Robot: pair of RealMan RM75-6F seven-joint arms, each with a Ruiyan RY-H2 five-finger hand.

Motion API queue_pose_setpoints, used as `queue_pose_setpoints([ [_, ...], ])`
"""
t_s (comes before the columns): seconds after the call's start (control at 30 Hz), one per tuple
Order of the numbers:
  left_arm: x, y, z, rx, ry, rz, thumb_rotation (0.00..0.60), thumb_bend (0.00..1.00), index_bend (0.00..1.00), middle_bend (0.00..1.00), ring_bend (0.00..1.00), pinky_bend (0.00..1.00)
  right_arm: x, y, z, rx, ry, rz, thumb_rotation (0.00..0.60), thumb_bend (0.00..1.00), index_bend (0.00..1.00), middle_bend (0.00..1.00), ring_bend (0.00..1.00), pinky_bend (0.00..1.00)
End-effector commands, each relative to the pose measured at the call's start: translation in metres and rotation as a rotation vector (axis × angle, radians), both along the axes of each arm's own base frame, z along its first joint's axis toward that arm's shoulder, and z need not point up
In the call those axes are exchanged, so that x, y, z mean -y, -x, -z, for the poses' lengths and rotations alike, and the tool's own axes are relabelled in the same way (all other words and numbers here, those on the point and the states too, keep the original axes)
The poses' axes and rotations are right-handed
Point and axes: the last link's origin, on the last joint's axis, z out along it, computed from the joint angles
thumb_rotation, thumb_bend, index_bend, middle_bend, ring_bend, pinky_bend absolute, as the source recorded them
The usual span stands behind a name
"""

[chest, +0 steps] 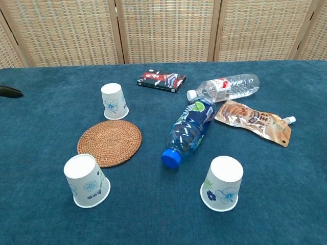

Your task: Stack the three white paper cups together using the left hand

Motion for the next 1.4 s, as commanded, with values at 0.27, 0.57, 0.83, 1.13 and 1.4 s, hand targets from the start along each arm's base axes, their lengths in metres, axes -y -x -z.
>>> queue_pose_setpoints([
  [0.27, -0.051, -0.026, 0.063, -0.012, 0.162, 0.280, 0.600, 0.00, 0.20, 0.06, 0.10, 0.14, 0.006, 0.004, 0.002, -0.015, 0.009, 0.028, 0.600, 0.00, 0.16, 0.00, 0.00, 0.00],
  [0.57, -0.061, -0.038, 0.088, 0.005, 0.214, 0.311, 0.600, 0.00, 0.24, 0.09, 0.12, 0.18, 0.008, 0.006, 0.001, -0.016, 0.015, 0.040, 0.600, 0.00, 0.16, 0.00, 0.00, 0.00],
  [0.83, -0.064, -0.049, 0.099, 0.007, 0.242, 0.333, 0.600, 0.09, 0.42, 0.30, 0.31, 0.32, 0.010, 0.008, 0.001, -0.018, 0.019, 0.049, 0.600, 0.00, 0.16, 0.00, 0.00, 0.00],
  [1.13, -0.080, -0.064, 0.102, 0.069, 0.233, 0.336, 0.600, 0.15, 0.53, 0.39, 0.39, 0.38, 0.015, 0.011, -0.002, -0.010, 0.034, 0.073, 0.600, 0.00, 0.16, 0.00, 0.00, 0.00],
  [1.4, -0.094, -0.103, 0.076, 0.130, 0.182, 0.427, 0.600, 0.14, 0.53, 0.40, 0.40, 0.39, 0.018, 0.014, -0.005, -0.002, 0.045, 0.095, 0.600, 0.00, 0.16, 0.00, 0.00, 0.00],
])
